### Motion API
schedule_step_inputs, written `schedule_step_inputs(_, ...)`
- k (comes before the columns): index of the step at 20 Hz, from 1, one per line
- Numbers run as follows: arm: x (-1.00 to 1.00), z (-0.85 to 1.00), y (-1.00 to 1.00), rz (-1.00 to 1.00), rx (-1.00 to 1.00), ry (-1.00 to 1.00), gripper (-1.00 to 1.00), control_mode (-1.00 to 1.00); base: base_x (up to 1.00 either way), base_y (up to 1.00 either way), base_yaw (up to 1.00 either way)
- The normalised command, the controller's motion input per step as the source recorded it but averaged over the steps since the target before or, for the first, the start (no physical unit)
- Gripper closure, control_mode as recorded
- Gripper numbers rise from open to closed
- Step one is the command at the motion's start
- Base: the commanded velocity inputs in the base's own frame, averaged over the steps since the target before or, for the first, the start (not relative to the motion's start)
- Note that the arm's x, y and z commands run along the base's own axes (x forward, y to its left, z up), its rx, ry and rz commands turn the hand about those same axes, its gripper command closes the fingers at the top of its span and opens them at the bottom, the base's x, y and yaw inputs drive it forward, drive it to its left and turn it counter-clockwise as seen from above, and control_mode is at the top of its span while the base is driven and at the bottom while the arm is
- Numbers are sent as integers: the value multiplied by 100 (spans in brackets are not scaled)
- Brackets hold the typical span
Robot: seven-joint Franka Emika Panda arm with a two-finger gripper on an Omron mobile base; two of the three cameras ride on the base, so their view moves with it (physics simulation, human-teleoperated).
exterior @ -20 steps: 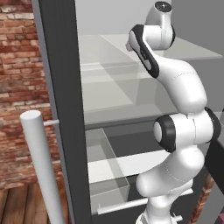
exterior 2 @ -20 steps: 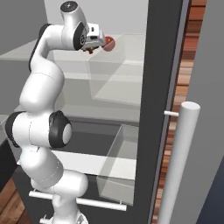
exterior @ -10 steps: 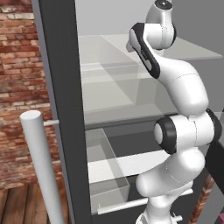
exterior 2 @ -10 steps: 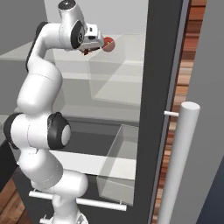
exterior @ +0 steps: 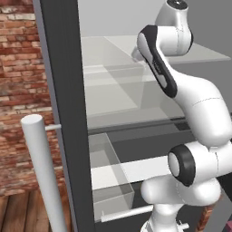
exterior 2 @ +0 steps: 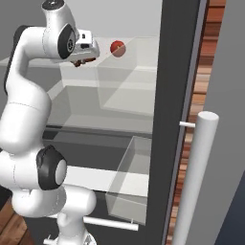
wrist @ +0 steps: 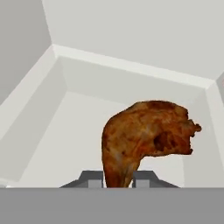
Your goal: Place one onion and one chicken drumstick in each tupperware on the nearby counter, to pack two identical lunches.
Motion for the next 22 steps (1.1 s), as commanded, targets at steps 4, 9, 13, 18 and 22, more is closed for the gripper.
schedule_step_inputs(4,-93,-19,27,12,0,-11,100,-100,0,0,0)
schedule_step_inputs(9,-91,-1,7,11,0,-16,100,-100,0,0,0)
schedule_step_inputs(13,-100,0,2,10,0,-12,100,-100,0,0,0)
schedule_step_inputs(18,-100,8,0,6,0,-7,100,-100,0,0,0)
schedule_step_inputs(22,-100,21,0,1,-2,0,100,-100,0,0,0)
